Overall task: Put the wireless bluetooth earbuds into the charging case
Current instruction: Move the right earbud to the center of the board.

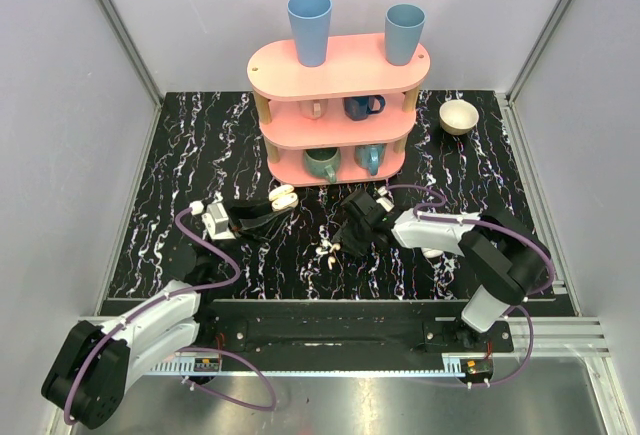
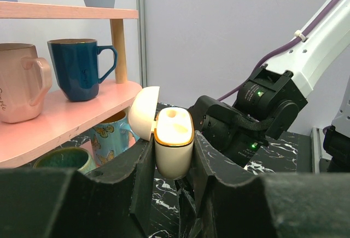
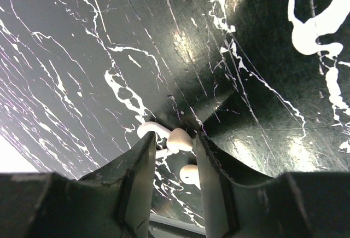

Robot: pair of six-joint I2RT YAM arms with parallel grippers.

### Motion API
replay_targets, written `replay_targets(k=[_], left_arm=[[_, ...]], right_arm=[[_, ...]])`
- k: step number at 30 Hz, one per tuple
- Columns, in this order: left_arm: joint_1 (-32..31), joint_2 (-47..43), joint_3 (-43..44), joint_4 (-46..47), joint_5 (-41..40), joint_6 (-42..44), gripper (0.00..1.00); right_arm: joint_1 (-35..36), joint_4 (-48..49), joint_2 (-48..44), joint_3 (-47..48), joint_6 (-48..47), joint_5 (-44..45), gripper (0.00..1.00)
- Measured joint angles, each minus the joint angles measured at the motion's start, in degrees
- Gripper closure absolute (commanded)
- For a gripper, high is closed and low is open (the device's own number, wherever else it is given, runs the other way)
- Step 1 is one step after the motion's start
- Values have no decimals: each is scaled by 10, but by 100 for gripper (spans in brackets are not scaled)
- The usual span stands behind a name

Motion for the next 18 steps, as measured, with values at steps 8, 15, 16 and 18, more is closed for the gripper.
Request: replay_targets(k=[8, 15, 16, 18], left_arm=[[0, 0, 0, 0, 0, 0, 100], [0, 0, 0, 0, 0, 0, 100], [0, 0, 0, 0, 0, 0, 100], [0, 0, 0, 0, 0, 0, 100]], right_arm=[[0, 8, 4, 0, 5, 0, 60], [0, 12, 8, 0, 5, 0, 69], [0, 12, 9, 0, 6, 0, 70], [0, 13, 9, 0, 6, 0, 71]])
